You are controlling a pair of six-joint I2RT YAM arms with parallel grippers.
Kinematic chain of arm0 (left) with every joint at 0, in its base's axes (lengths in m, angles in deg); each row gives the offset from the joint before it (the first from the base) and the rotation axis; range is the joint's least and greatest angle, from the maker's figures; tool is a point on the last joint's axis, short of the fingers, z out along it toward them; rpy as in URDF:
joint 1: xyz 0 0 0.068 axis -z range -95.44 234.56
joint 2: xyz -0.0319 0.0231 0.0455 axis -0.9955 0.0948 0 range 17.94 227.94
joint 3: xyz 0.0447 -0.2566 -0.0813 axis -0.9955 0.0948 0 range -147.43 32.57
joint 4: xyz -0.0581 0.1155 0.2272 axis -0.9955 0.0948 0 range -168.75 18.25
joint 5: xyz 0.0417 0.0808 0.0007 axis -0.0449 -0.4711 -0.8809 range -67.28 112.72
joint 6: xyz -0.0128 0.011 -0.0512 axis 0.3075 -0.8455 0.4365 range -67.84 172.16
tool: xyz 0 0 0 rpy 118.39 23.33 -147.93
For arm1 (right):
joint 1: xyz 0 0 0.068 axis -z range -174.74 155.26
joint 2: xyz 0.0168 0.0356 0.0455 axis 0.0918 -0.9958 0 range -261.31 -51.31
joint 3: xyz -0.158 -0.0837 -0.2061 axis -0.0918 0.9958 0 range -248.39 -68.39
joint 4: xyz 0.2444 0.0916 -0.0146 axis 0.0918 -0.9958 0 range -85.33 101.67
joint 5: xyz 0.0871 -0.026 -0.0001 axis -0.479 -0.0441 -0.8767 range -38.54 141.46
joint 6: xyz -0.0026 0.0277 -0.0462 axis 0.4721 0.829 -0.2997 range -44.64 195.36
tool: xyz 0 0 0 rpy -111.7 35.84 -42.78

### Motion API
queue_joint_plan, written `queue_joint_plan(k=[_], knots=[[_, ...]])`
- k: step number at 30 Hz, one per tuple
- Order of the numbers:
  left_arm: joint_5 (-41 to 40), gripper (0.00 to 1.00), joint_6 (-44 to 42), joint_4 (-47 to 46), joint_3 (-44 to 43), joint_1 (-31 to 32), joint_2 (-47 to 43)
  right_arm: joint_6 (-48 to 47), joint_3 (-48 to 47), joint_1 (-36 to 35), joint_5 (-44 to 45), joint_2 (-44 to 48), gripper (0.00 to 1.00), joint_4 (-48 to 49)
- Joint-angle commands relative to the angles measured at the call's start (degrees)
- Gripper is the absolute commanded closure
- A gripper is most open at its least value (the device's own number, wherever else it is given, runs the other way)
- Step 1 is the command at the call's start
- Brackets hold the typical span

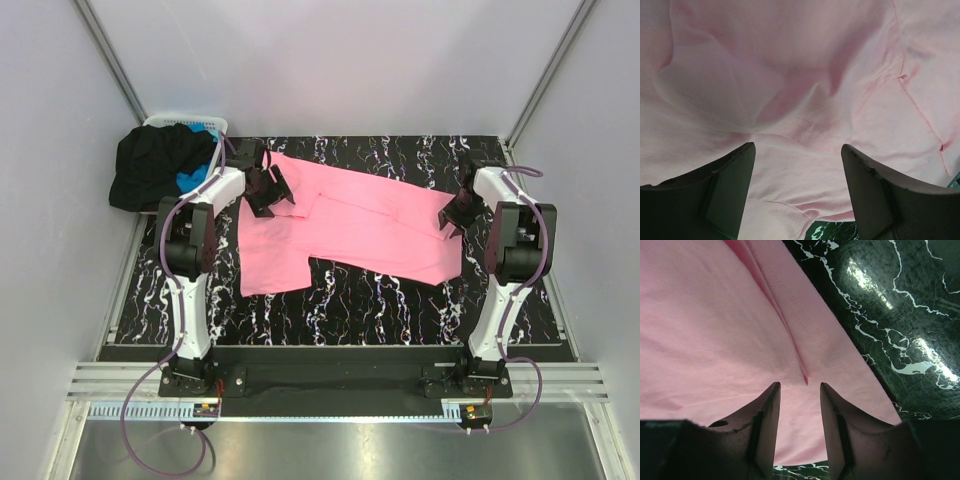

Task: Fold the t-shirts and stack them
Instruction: Fold the tshirt

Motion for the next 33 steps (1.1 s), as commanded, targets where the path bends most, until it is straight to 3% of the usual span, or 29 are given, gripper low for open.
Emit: queue_joint_plan(k=[1,6,10,16,20,33], knots=[[0.16,0.26,0.22,0.11,-2.98,-0.14,-0.13,0.75,-0.86,0.34,-0.38,-0.50,0.56,-1.06],[0.08,0.26,0.40,0.37,-3.33,-0.14,-0.04,0.23,-0.95,0.60,-1.61,-1.55,0.59,-0.97],[-0.45,0.26,0.66,0.90,-3.68,-0.14,0.22,-0.04,-1.12,0.60,-2.66,-2.34,0.69,-0.79],[-0.98,0.26,0.75,1.51,-4.74,-0.14,0.84,-0.39,-2.00,0.95,-3.11,-3.31,0.73,-0.71],[-1.07,0.26,1.02,1.87,-5.44,-0.14,1.37,-0.74,-2.62,1.30,-2.84,-3.66,1.00,-1.06],[-1.33,0.26,1.63,2.13,-5.97,0.12,2.16,-1.71,-6.93,1.48,4.98,-3.05,1.00,-5.01]])
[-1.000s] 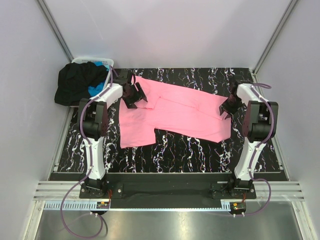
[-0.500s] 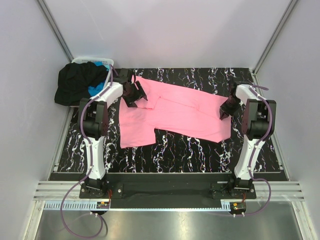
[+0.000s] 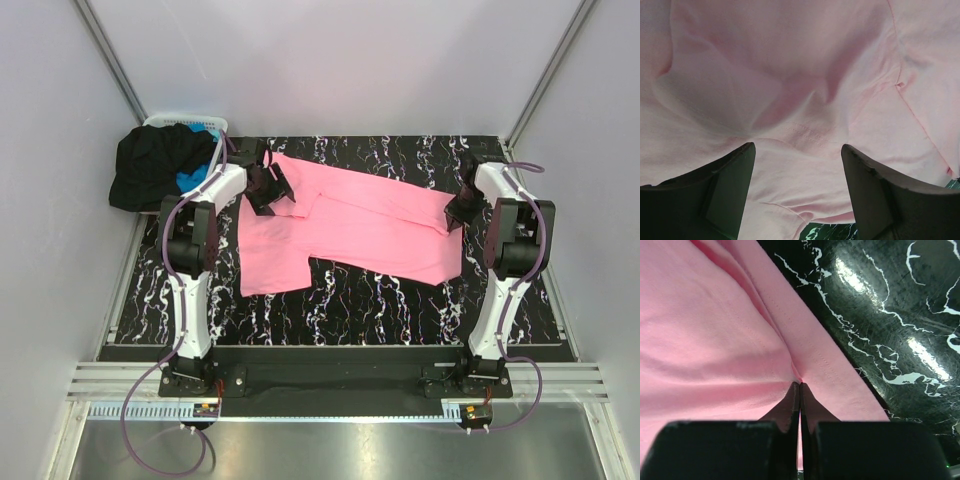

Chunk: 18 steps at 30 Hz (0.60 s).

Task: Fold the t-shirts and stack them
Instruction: Fold the tshirt

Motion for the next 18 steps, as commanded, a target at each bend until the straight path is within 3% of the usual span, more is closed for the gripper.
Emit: queue_joint_plan(k=[1,7,11,12,15,18], knots=[[-0.81,0.26,0.45,-0.41,-2.45,0.12,0.19,-0.40,-1.88,0.45,3.89,0.27,1.00,-2.30],[-1.25,0.26,0.63,-0.14,-2.45,0.30,0.01,-0.04,-2.14,0.37,7.05,-1.31,1.00,-4.76],[-1.68,0.26,0.89,0.03,-2.37,0.47,-0.16,-0.84,-1.70,0.37,2.84,-1.75,0.99,-4.94],[-1.69,0.26,0.89,0.12,-2.45,0.56,-0.07,-0.92,-1.61,0.45,1.79,-1.58,0.90,-4.94],[-1.86,0.26,0.89,0.21,-2.19,0.65,-0.42,-0.66,-1.52,0.45,2.39,0.00,0.77,-5.03],[-2.21,0.26,0.72,0.30,-1.23,0.65,-1.47,-0.49,-2.23,0.45,4.32,2.45,0.71,-5.03]])
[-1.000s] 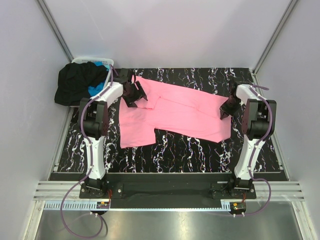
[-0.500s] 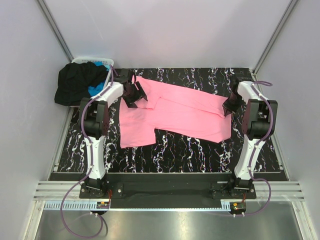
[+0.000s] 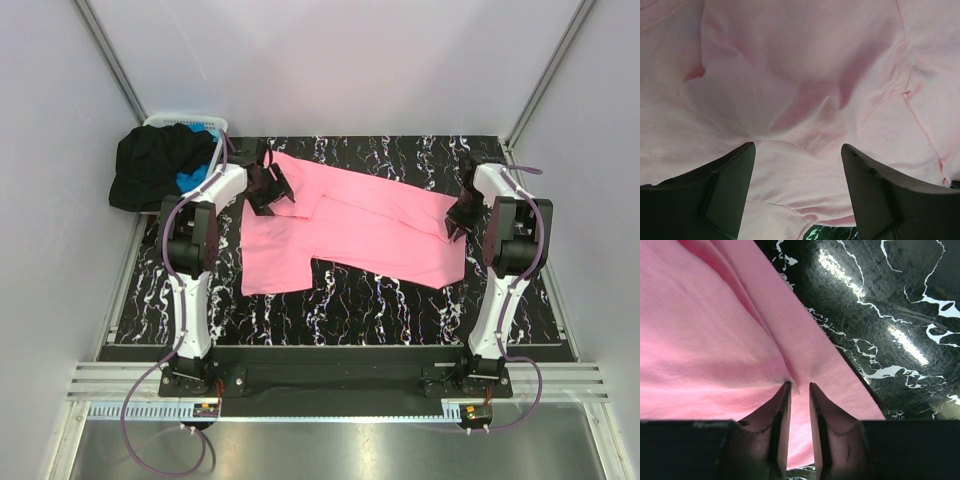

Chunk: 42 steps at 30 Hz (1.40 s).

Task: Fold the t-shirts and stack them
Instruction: Fold the tshirt

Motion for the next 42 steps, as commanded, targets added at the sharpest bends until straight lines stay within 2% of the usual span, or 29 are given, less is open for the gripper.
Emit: queue_joint_plan(k=[1,6,9,24,35,39,42], knots=[[-1.40,0.26,0.32,0.28,-0.24,0.28,-2.09,0.37,-2.31,0.39,2.64,4.67,0.71,-1.18],[-4.65,0.25,-0.38,0.45,5.55,0.28,-8.15,0.46,-3.02,0.39,4.67,9.41,0.70,-0.75],[-6.50,0.24,-0.65,0.45,11.00,0.28,-13.51,0.46,0.04,0.39,4.32,13.45,0.70,1.61],[-17.14,0.24,6.03,4.14,41.68,0.54,-41.80,0.72,24.48,-0.23,-6.13,26.81,0.70,10.76],[-14.23,0.26,9.02,4.85,52.15,2.55,-47.18,0.98,35.65,-1.11,-10.18,35.08,0.70,11.56],[-14.77,0.32,11.13,6.43,53.82,3.61,-47.62,1.16,37.32,-1.28,-10.27,36.75,0.69,11.65],[-15.03,0.41,11.92,6.61,54.70,4.58,-47.10,1.25,38.11,-1.28,-10.18,37.37,0.70,11.65]])
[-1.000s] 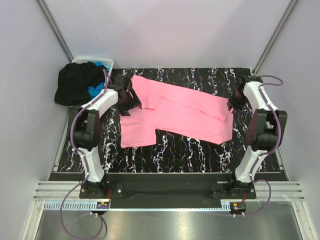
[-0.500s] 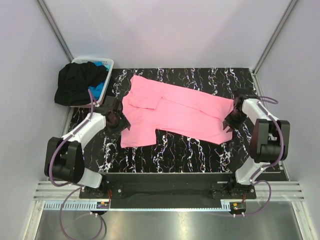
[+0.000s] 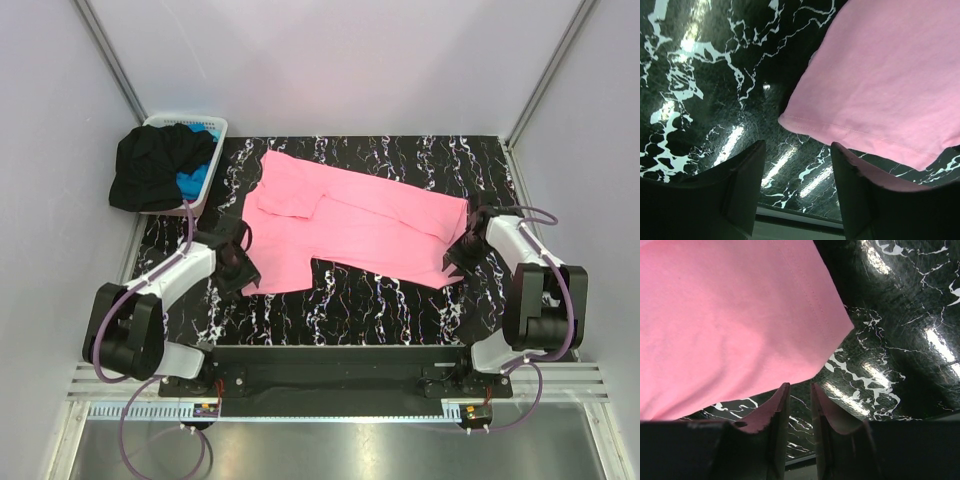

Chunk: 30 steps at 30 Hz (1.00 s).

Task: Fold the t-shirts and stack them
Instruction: Fold the tshirt

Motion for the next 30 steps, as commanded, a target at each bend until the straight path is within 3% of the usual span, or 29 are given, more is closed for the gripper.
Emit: queue_joint_plan(k=[1,4,8,22,25,26,30], knots=[[-1.17,0.42,2.48,0.27,0.62,0.98,-0.69,0.42,0.67,-0.39,-0.61,2.82,0.70,0.94],[-2.05,0.49,3.01,0.27,0.27,1.59,0.80,0.42,0.85,-0.39,-0.61,3.00,0.69,0.77],[-3.80,0.51,2.66,0.09,-1.13,1.77,3.70,0.15,1.11,-0.39,-0.87,4.13,0.70,0.68],[-5.04,0.42,0.99,-5.09,-3.15,1.86,9.06,-0.81,-1.52,-0.39,-0.43,1.86,0.69,0.06],[-5.13,0.48,0.29,-6.06,-3.94,1.86,10.12,-0.99,-1.96,-0.39,-0.26,1.33,0.69,-0.03],[-5.30,0.58,0.03,-6.76,-4.21,1.86,10.73,-0.99,-2.14,-0.39,-0.08,1.06,0.70,-0.03],[-5.65,0.81,-1.03,-7.29,-5.70,1.86,12.31,-1.34,-3.10,-0.39,0.09,0.10,0.70,-0.29]])
